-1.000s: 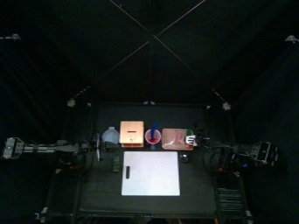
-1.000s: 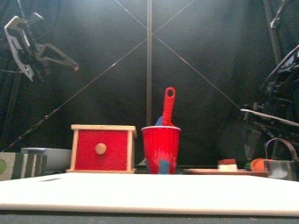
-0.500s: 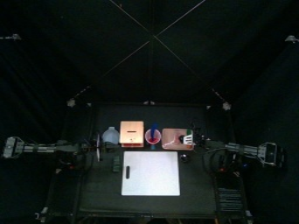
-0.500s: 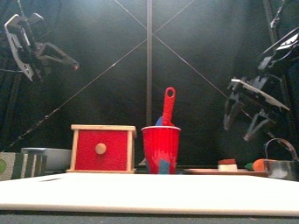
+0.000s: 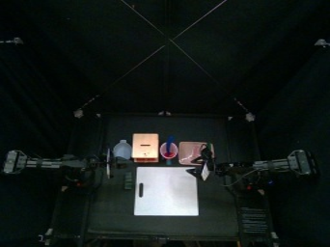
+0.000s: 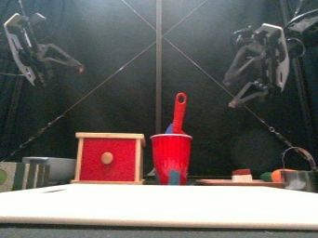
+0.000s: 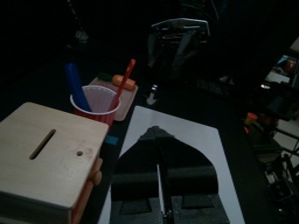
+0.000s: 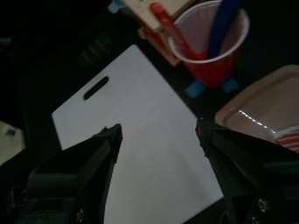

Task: Put carrot onto plate

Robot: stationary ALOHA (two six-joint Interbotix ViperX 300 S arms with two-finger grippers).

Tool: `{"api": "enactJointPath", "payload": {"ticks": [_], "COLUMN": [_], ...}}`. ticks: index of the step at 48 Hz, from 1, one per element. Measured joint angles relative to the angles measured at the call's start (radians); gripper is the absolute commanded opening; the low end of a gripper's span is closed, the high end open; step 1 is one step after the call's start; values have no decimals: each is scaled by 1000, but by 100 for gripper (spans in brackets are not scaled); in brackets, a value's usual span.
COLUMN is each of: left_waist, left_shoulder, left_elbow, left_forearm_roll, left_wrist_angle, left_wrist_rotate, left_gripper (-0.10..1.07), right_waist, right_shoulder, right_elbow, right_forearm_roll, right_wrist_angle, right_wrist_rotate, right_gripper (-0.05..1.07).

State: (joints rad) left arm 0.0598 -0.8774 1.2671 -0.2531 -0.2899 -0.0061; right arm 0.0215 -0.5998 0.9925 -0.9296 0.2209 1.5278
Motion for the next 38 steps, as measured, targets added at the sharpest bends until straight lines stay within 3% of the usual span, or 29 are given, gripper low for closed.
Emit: {"api": "enactJointPath", "payload": {"ticks": [18, 38], "left_waist": [2, -25], "left_shoulder": [2, 0], "left_elbow": [0, 0], "left_forearm_roll": [-11, -40], "left_wrist_angle": [0, -2], "left_wrist_rotate": [0, -2], "left_gripper": [15, 15], "right_waist": [15, 23], "right_shoulder": [143, 163], "right_elbow": [-63, -81], "right_forearm_roll": [-8, -8], "right_wrist_angle": [-14, -41], "right_wrist_rotate": [-3, -3], "right_gripper": [98, 98]}}
